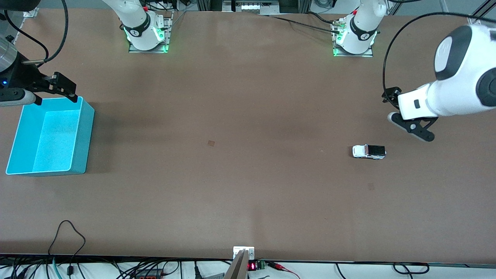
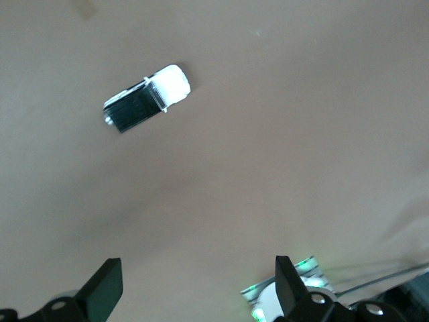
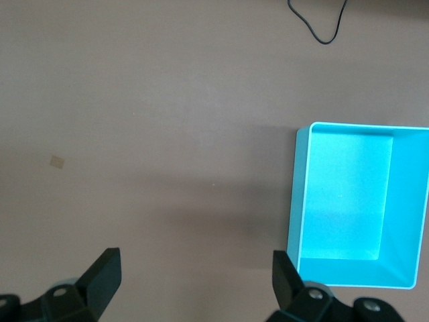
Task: Wind and store white jeep toy
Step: 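Lower the left gripper and grasp the white jeep's roof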
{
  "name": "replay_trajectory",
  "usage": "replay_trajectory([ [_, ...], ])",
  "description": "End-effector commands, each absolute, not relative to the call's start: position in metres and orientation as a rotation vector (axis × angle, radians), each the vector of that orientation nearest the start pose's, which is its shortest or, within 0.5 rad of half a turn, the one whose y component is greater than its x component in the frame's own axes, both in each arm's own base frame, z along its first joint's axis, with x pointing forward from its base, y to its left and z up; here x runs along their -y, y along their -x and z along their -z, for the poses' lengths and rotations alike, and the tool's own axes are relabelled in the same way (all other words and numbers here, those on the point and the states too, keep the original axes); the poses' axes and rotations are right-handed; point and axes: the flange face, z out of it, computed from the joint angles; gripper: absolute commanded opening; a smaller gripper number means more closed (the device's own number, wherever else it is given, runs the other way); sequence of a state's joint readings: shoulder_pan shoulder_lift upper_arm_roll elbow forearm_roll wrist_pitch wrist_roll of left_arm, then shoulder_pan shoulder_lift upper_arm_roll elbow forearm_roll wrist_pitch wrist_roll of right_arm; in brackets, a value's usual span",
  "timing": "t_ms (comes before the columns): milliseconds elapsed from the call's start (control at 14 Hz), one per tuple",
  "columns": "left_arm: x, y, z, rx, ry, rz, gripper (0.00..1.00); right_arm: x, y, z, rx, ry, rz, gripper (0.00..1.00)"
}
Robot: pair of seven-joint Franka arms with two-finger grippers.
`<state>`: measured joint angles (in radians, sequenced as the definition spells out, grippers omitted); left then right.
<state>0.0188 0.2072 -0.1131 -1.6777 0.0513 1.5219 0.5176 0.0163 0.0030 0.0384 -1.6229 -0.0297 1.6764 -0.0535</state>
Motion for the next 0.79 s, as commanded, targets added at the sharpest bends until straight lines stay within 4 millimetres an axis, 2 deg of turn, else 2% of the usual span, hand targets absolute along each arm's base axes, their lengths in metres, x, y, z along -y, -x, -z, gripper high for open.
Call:
replay_trajectory([
  [0,0.042,-0.586,-0.413,-1.338,2.836,-0.526,1.00,-0.026,-0.560,-0.611,0.204,3.179,0.097,1.00],
  [72,0.041,-0.585,-0.393,-1.477,2.783,-0.492,1.00,-0.027,-0.560,-0.610,0.204,3.179,0.097,1.00],
  [215,0.025,-0.577,-0.350,-1.567,2.759,-0.483,1.00,-0.025,-0.554,-0.608,0.198,3.180,0.114,1.00],
  [287,0.023,-0.575,-0.331,-1.659,2.710,-0.415,1.00,-0.018,-0.548,-0.606,0.180,3.182,0.128,1.00],
  [358,0.015,-0.578,-0.315,-1.776,2.640,-0.329,1.00,-0.007,-0.545,-0.604,0.151,3.183,0.135,1.00],
  [430,0.007,-0.584,-0.298,-1.857,2.586,-0.280,1.00,-0.013,-0.545,-0.604,0.168,3.185,0.135,1.00],
  [573,0.006,-0.595,-0.274,-2.026,2.438,-0.185,1.00,-0.012,-0.548,-0.605,0.149,3.171,0.132,1.00],
  [717,0.007,-0.595,-0.256,-2.095,2.311,-0.170,1.00,-0.013,-0.549,-0.606,0.130,3.163,0.140,1.00],
])
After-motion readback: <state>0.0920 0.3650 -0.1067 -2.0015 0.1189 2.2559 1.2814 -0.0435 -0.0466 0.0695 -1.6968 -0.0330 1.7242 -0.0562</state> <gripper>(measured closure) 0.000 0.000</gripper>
